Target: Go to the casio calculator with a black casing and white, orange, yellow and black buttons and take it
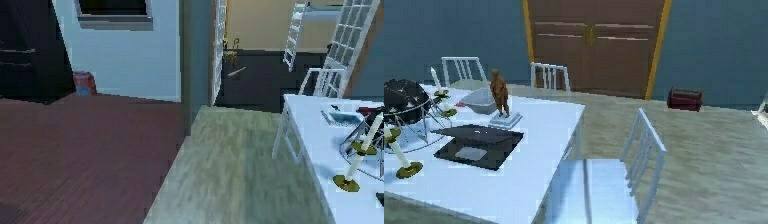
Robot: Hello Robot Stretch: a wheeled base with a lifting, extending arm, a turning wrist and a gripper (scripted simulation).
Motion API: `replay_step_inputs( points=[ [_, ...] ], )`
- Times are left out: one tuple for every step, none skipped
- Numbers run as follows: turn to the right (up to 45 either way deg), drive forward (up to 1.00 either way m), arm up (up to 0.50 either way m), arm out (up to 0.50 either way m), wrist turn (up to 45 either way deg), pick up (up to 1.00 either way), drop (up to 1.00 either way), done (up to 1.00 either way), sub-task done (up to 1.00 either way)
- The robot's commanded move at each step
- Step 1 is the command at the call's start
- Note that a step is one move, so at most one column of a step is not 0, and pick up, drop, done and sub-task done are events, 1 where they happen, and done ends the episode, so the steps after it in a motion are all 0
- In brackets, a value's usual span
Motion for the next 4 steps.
replay_step_inputs(
  points=[
    [0.0, 0.15, 0.0, 0.0, 0.0, 0.0, 0.0, 0.0, 0.0],
    [12.0, 0.0, 0.0, 0.0, 0.0, 0.0, 0.0, 0.0, 0.0],
    [0.0, 1.0, 0.0, 0.0, 0.0, 0.0, 0.0, 0.0, 0.0],
    [3.0, 0.0, 0.0, 0.0, 0.0, 0.0, 0.0, 0.0, 0.0]
  ],
)
